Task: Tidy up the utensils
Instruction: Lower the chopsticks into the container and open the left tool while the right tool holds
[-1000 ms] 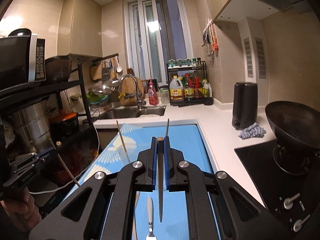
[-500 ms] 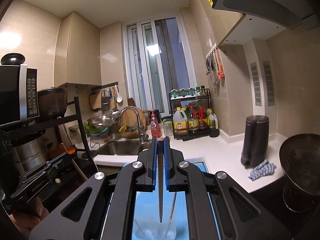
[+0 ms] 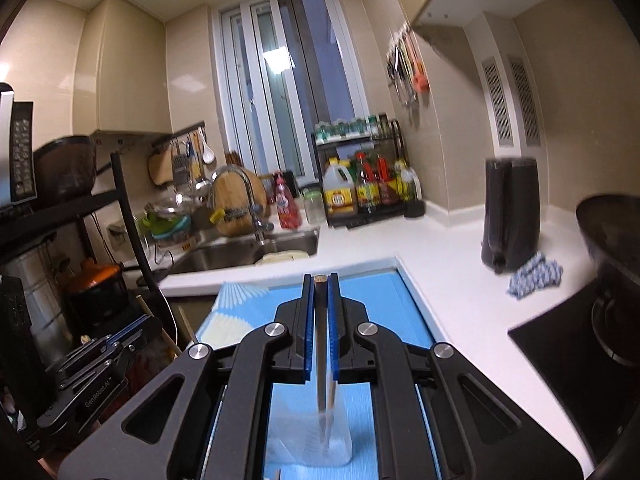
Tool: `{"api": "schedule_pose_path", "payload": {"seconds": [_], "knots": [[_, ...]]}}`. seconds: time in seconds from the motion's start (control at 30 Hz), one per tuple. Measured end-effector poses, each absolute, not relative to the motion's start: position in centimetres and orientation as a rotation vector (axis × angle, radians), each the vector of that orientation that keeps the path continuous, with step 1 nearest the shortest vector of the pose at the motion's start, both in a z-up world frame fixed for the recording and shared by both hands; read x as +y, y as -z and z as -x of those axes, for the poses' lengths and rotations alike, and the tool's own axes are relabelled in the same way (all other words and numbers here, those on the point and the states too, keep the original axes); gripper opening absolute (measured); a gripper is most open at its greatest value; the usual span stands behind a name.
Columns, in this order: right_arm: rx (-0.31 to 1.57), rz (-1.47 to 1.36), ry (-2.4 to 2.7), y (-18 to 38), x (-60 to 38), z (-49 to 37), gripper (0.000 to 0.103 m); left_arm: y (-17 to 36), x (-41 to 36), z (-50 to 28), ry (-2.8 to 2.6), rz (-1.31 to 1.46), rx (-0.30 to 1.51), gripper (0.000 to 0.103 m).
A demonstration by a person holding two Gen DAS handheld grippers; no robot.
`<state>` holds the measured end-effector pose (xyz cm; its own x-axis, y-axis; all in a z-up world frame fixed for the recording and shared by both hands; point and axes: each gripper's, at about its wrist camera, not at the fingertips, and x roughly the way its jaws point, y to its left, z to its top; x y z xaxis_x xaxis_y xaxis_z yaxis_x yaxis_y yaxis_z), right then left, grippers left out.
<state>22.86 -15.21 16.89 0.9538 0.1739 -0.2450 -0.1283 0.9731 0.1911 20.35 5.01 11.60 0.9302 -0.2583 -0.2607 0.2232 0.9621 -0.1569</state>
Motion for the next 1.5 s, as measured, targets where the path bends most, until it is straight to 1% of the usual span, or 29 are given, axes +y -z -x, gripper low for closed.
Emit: {"api": "schedule_pose_path", "payload": {"seconds": [0.13,0.43,0.47,0.5,0.53,0.57,0.6,0.73,0.83,0.87,0.97,1.03,1.13,1.23,1.5], "knots": [[0.351,-0.196,-0.147,-14.1,-15.2,-24.1,0.007,-9.7,5.1,-20.7,0.242,0.133,0.344,0.006],[0.467,-0.158,-0.145,-11.1,-14.5,-26.1,0.011,-8.7,4.8,-21.3,0.225,0.114,0.372,0.007],[0.482,-0.161,-0.148,-10.8,-14.6,-26.2,0.011,-8.5,4.8,-21.5,0.222,0.116,0.382,0.011],[0.499,-0.165,-0.148,-10.6,-14.6,-26.5,0.012,-8.3,4.8,-21.8,0.216,0.118,0.392,0.021],[0.516,-0.17,-0.151,-10.4,-14.7,-26.8,0.012,-8.1,4.8,-22.1,0.207,0.12,0.407,0.029],[0.53,-0.173,-0.154,-10.2,-14.7,-27.1,0.012,-7.9,4.9,-22.3,0.197,0.124,0.423,0.042],[0.54,-0.176,-0.155,-10.1,-14.7,-27.3,0.012,-7.7,5.1,-22.6,0.186,0.135,0.438,0.045],[0.601,-0.166,-0.172,-9.1,-14.4,-28.1,0.013,-6.7,5.7,-23.8,0.174,0.177,0.512,0.045],[0.598,-0.153,-0.171,-9.0,-14.2,-27.9,0.012,-6.0,6.5,-24.5,0.201,0.25,0.556,0.045],[0.601,-0.154,-0.172,-9.0,-14.1,-27.9,0.012,-6.0,6.6,-24.7,0.216,0.266,0.567,0.043],[0.609,-0.153,-0.175,-9.0,-14.0,-27.9,0.013,-5.7,6.5,-25.2,0.274,0.294,0.594,0.029],[0.613,-0.16,-0.18,-9.0,-14.1,-27.9,0.015,-5.8,6.2,-25.2,0.272,0.285,0.603,0.028],[0.615,-0.169,-0.181,-9.1,-14.1,-28.1,0.015,-5.8,6.2,-25.2,0.278,0.284,0.6,0.028],[0.603,-0.177,-0.18,-9.0,-14.0,-28.3,0.012,-5.6,6.6,-25.3,0.286,0.283,0.576,0.027],[0.584,-0.182,-0.198,-8.8,-13.3,-29.4,0.012,-5.6,7.4,-26.2,0.294,0.269,0.526,0.027]]}}
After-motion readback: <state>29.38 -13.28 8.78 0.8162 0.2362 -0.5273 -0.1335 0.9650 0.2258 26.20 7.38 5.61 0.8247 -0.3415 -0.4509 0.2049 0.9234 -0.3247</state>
